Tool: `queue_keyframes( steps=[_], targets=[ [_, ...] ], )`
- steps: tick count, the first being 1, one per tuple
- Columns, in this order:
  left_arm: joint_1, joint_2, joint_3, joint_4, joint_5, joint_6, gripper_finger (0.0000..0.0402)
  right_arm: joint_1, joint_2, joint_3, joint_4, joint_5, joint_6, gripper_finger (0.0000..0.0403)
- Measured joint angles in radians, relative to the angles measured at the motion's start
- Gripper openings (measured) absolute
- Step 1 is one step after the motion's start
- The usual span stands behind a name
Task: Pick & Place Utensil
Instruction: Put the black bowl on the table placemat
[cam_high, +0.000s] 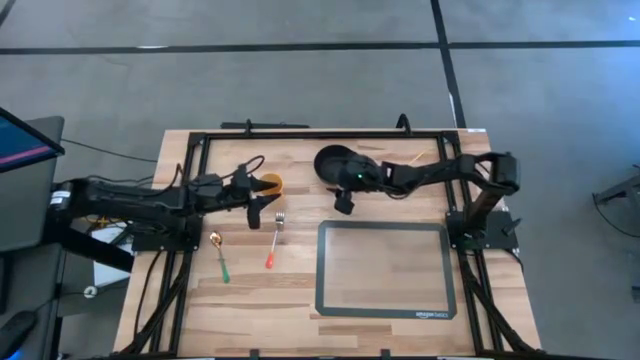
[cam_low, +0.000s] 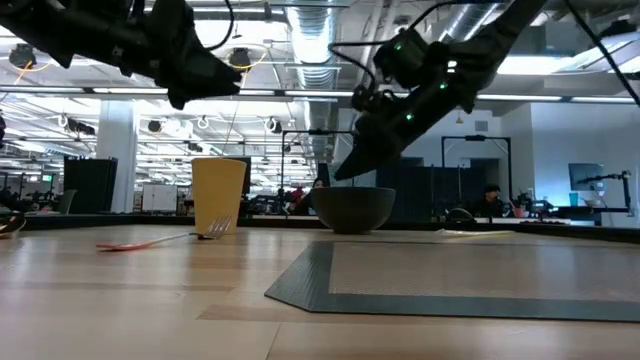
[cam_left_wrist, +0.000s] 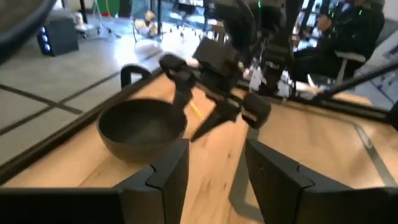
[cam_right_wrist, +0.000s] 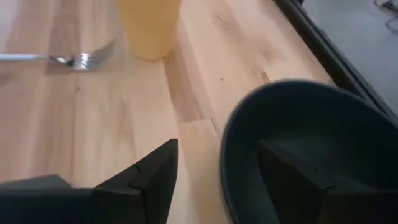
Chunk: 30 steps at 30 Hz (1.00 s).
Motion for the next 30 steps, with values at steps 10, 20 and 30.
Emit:
queue_keyframes(
  steps=[10,20,30],
  targets=[
    [0.003,0.038,0.000,0.010,-0.004,0.003,0.0152,-0.030,0.040,0.021,-0.037,0.005,0.000,0.0199],
    [0.016,0.036,0.000,0.017,-0.006,0.003,0.0152,-0.038,0.032,0.021,-0.069,0.042,0.010,0.0119],
    [0.016,0.036,0.000,0.024,-0.006,0.003,0.0152,-0.044,0.032,0.021,-0.122,0.052,-0.022,0.0009]
  ],
)
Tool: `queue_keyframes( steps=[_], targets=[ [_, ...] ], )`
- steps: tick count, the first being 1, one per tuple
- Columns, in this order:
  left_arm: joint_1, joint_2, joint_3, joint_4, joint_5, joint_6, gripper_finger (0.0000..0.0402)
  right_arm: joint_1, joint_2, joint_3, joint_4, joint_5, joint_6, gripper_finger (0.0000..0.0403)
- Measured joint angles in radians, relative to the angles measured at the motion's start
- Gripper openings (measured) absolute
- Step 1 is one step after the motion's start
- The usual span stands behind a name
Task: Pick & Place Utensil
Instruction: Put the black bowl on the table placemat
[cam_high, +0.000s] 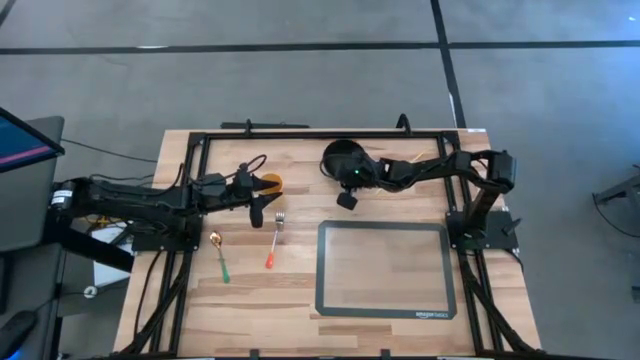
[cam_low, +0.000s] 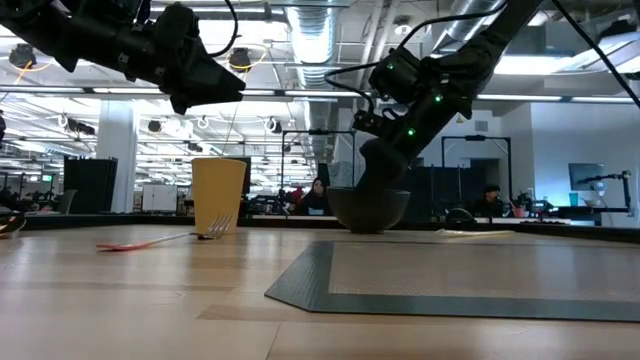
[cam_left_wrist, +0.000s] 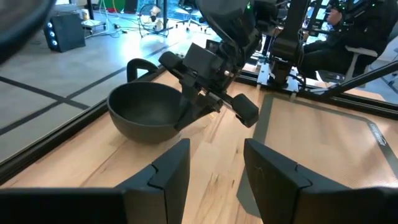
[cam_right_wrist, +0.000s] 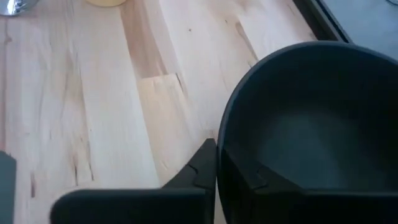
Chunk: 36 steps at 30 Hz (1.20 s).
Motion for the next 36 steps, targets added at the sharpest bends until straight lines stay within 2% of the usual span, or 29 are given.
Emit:
queue_keyframes(
  steps=[5,20,36],
  targets=[
    [0.000,0.000,0.000,0.005,0.000,0.000,0.0152,0.013,-0.022,-0.001,-0.005,0.000,-0.001,0.0012],
    [0.000,0.000,0.000,0.012,0.000,0.000,0.0152,0.149,-0.236,-0.001,-0.069,0.000,0.030,0.0005],
    [0.000,0.000,0.000,0.066,0.001,0.001,0.0152,0.304,-0.341,-0.001,-0.253,-0.002,0.033,0.0010]
  ],
)
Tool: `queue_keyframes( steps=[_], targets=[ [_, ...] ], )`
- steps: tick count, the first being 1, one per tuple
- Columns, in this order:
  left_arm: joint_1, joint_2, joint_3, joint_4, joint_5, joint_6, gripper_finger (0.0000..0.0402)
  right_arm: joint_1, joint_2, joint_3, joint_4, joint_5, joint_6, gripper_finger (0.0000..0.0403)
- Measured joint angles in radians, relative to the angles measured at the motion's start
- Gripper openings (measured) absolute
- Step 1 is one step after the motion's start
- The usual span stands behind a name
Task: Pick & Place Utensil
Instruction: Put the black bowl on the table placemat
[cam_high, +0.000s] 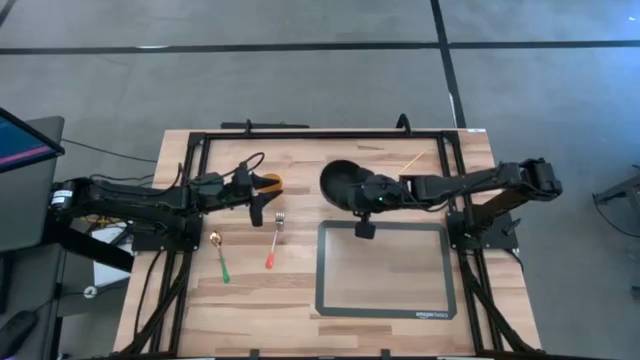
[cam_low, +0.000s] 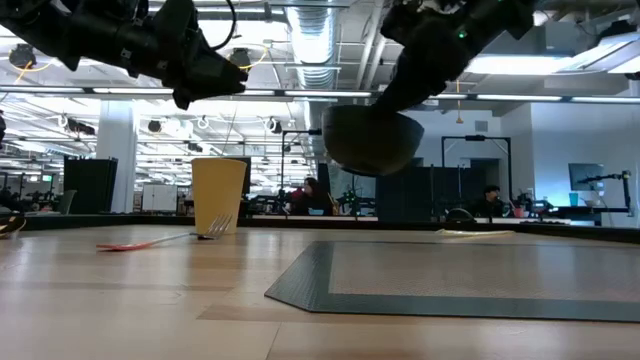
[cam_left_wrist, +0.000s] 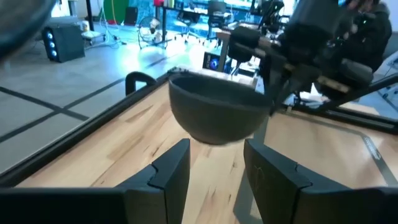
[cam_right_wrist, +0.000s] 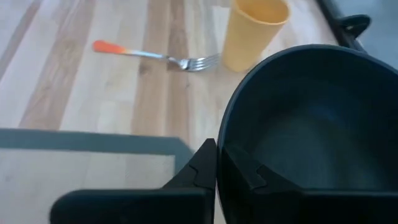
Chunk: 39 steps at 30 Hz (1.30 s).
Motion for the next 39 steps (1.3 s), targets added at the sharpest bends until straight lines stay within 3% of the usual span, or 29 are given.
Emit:
queue_keyframes(
  steps=[10,17,26,34,39],
  targets=[
    [0.000,0.000,0.000,0.148,0.000,0.087,0.0152,0.105,-0.001,0.000,-0.046,-0.001,0.000,0.0010],
    [0.000,0.000,0.000,0.211,0.000,0.186,0.0152,0.204,-0.001,0.000,-0.091,-0.058,0.008,0.0012],
    [0.000,0.000,0.000,0.290,0.000,0.243,0.0152,0.307,-0.002,0.000,-0.176,-0.054,0.132,0.0004],
    [0.000,0.000,0.000,0.305,0.000,0.244,0.0152,0.381,-0.051,0.000,-0.277,-0.051,0.340,0.0008],
    [0.000,0.000,0.000,0.308,0.000,0.244,0.0152,0.452,-0.074,0.000,-0.270,0.037,0.422,0.0004]
  ],
)
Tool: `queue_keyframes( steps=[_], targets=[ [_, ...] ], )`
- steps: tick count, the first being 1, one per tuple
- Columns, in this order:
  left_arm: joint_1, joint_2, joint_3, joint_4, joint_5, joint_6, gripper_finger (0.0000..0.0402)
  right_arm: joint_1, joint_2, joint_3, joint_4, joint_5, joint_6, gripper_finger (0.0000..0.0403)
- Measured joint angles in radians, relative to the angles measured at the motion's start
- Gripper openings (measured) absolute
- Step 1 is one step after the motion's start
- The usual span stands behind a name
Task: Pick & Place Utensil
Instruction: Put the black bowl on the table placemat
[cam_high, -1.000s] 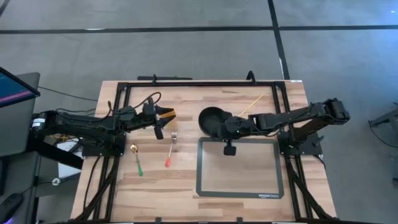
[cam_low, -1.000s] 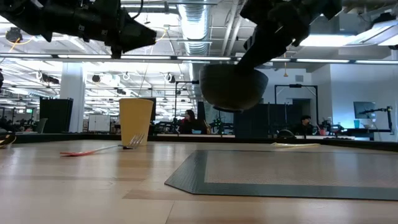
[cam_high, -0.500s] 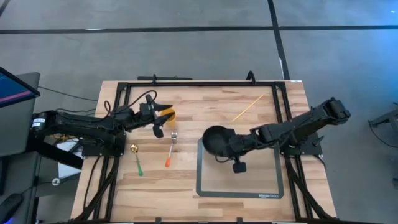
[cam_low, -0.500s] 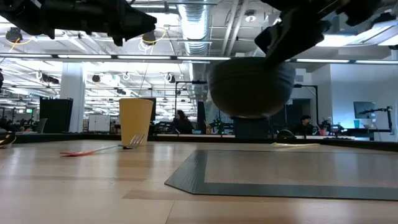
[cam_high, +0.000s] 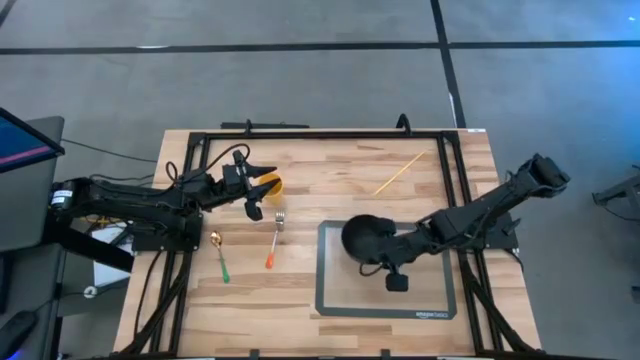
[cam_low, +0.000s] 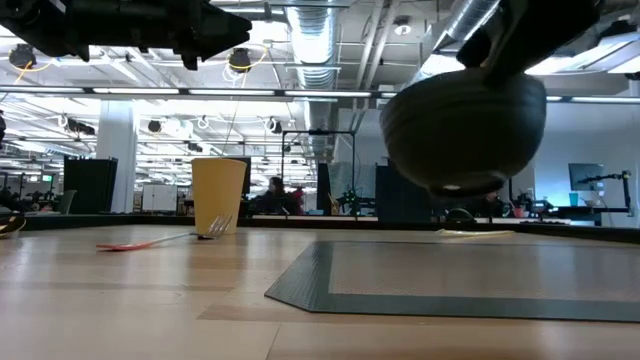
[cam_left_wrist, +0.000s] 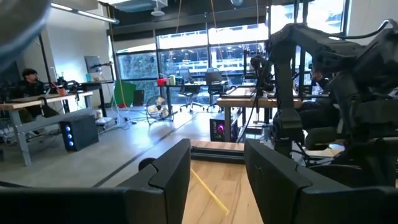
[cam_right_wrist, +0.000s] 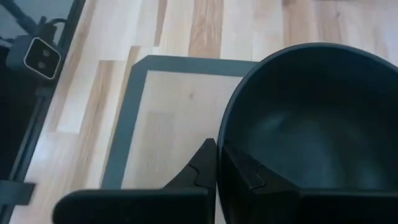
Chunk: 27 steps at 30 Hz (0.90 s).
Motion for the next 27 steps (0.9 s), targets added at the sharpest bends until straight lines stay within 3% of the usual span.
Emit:
queue_keyframes(
  steps=[23,27],
  targets=[
    [0.000,0.000,0.000,0.000,0.000,-0.019,0.0152,0.294,0.008,0.000,0.003,0.079,0.192,0.0006],
    [0.000,0.000,-0.012,-0.002,0.000,-0.043,0.0152,0.348,0.017,0.000,0.006,0.143,0.269,0.0005]
  ],
)
